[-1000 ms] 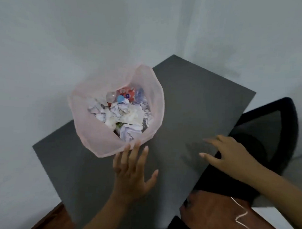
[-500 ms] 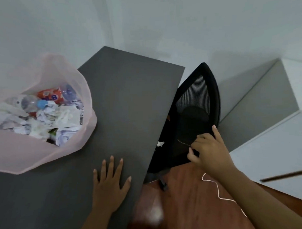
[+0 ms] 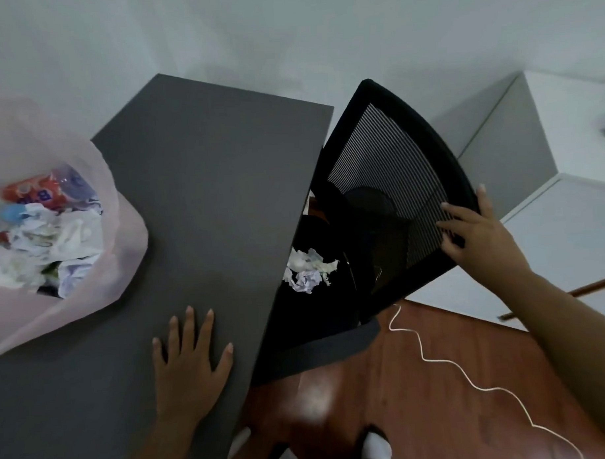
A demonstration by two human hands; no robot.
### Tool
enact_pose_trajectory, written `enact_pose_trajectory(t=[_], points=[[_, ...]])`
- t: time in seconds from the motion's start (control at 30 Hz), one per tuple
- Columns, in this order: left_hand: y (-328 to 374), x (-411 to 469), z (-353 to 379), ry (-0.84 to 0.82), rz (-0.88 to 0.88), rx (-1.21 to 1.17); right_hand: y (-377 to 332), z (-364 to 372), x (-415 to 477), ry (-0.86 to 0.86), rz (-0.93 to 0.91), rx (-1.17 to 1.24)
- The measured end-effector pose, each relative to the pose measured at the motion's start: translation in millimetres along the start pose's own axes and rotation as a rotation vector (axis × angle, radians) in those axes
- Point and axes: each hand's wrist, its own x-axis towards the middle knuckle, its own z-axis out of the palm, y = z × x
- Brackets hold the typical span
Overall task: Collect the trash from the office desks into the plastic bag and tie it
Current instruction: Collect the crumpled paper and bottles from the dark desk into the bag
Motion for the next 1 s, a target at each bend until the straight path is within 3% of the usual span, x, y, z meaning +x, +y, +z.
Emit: enact_pose_trajectory(t=[0.13,0.2,0.27,0.33,0.4,0.5,0.67,0.73,0.83,0.93,1.0], points=[[31,6,-7,0.092,-0.053,-0.140,17,-6,4,0.036,0.006,-0.164],[60,11,-11,0.213,0.099,-0.159,3,0,1,0.151,-0.018,-0.229],[99,17,-6,0.309,0.285,-0.208,-23,22,-3,0.200,-0.136,-0.104],[141,26,3,0.277,0.424,-0.303,-44,60,-5,0.012,-0.267,0.069],[176,37,19,0.134,0.462,-0.383,-42,109,-6,-0.266,-0.294,0.157],[198,61,51,-0.101,0.261,-0.448,-26,165,1,-0.494,-0.212,0.134],[193,115,95,-0.343,-0.143,-0.256,-33,220,38,-0.513,-0.140,0.047],[189,140,101,-0.423,-0.257,-0.200,-41,254,47,-0.694,-0.112,0.106],[184,181,110,-0.427,-0.334,-0.248,-49,316,65,-1.029,-0.071,0.097],[174,217,137,-0.409,-0.399,-0.364,-65,372,89,-1.140,-0.183,0.024],[167,231,163,-0.424,-0.377,-0.254,-75,397,102,-1.171,-0.268,-0.021]])
